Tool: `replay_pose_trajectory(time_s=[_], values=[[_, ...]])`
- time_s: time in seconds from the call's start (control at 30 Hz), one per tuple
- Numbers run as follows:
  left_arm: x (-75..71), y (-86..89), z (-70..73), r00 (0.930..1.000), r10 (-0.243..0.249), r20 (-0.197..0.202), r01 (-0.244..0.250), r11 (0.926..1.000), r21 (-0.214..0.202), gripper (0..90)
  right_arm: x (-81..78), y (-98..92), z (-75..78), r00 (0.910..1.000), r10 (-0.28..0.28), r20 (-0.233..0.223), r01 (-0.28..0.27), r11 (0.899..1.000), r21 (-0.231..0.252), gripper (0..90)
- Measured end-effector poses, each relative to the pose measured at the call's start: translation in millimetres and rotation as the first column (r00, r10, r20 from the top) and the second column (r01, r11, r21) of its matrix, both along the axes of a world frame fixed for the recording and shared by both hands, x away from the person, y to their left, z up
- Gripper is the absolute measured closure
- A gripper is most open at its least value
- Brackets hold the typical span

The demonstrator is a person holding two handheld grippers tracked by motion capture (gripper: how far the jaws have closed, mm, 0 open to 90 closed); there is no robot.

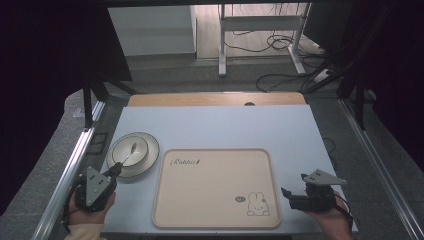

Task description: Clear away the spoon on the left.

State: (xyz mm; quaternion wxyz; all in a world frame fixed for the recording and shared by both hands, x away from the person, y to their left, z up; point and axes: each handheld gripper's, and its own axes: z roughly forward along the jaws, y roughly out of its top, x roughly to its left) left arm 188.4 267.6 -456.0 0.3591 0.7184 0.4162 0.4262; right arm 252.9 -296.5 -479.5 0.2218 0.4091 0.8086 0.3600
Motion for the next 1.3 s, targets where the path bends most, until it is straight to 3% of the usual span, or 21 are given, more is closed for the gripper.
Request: replay_pose_trajectory(time_s=[0.27,0.47,1.3], values=[[-4.1,-6.0,6.2,0.9995,-0.022,0.022,0.022,0.9998,-0.003,89.7,0.1,0.0,-0.3,1.0,0.001,-0.001,-0.001,1.0,-0.001,15.7],[-5.8,-9.2,8.4,0.9987,-0.043,0.028,0.044,0.9986,-0.03,89.7,0.1,-0.2,-0.3,1.0,0.001,0.001,-0.001,1.0,-0.004,15.7],[-12.4,-32.4,14.2,0.9913,-0.125,0.041,0.126,0.992,-0.01,89.7,0.2,0.2,-1.0,1.0,0.005,-0.001,-0.005,1.0,-0.009,15.7]])
